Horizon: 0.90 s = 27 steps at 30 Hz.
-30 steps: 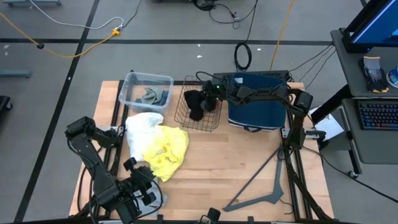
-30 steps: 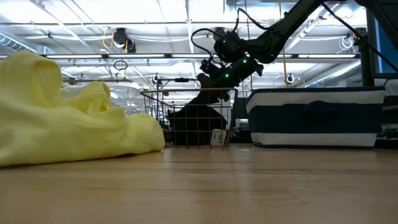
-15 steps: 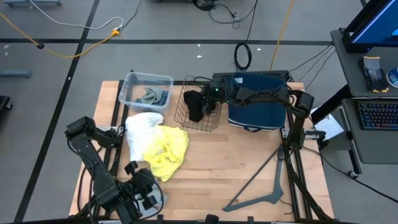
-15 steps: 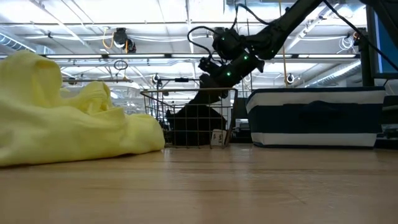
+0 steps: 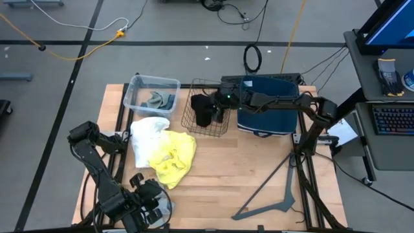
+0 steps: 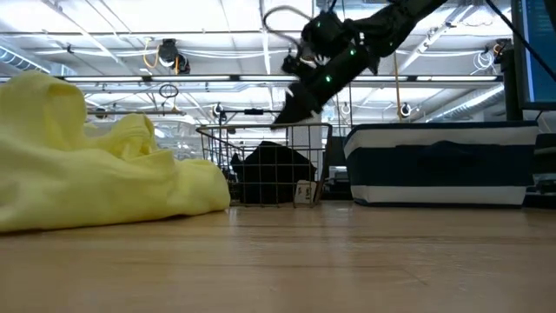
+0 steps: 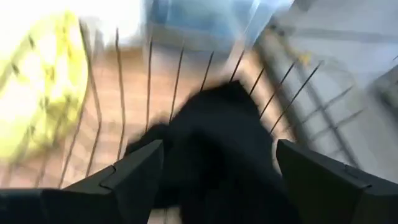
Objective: Pick & Place Cloths
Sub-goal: Put the gray boxer into the gold wire basket
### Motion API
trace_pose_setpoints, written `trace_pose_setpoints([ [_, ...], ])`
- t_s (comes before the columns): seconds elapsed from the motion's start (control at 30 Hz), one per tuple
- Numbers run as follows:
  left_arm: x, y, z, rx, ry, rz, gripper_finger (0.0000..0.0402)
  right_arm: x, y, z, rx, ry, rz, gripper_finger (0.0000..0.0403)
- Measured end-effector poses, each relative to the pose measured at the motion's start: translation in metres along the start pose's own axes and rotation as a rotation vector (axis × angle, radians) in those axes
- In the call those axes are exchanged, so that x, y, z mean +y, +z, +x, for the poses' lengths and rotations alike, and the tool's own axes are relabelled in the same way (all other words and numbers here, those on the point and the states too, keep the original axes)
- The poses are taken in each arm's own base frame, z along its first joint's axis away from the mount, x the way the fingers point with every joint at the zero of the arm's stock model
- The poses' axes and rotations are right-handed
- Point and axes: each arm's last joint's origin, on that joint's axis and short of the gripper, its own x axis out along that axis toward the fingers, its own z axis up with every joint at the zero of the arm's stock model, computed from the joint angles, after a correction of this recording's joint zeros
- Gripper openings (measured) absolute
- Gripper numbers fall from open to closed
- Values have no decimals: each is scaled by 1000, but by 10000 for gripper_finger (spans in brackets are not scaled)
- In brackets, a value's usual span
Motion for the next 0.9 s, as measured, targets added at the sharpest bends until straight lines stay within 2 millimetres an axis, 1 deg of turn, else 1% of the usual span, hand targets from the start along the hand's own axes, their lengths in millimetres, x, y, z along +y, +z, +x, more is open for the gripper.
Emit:
trace_pose_setpoints([
  [0.07,-2,-1,0,47,-19,-7,164,1,6,-8,-6,-16,-3,308],
  [0.13,-4,-3,1,93,-29,-10,186,4,7,-19,20,-2,-7,308],
  [0.2,-6,-5,4,112,-27,-7,204,7,16,-25,-26,-2,-13,309],
  [0.27,-9,-8,9,128,-20,-4,219,10,19,-39,-21,10,-19,309],
  [0.37,-14,-12,17,160,2,8,234,15,30,-55,-71,19,-31,309],
  [0.47,-19,-19,29,199,37,45,238,21,38,-72,-105,34,-40,309],
  [0.6,-26,-26,47,255,77,116,235,28,48,-97,-154,54,-54,309],
  [0.8,-31,-26,71,307,129,198,239,37,53,-131,-169,90,-71,309],
  [0.9,-32,-28,81,319,162,233,239,41,53,-141,-163,109,-68,309],
])
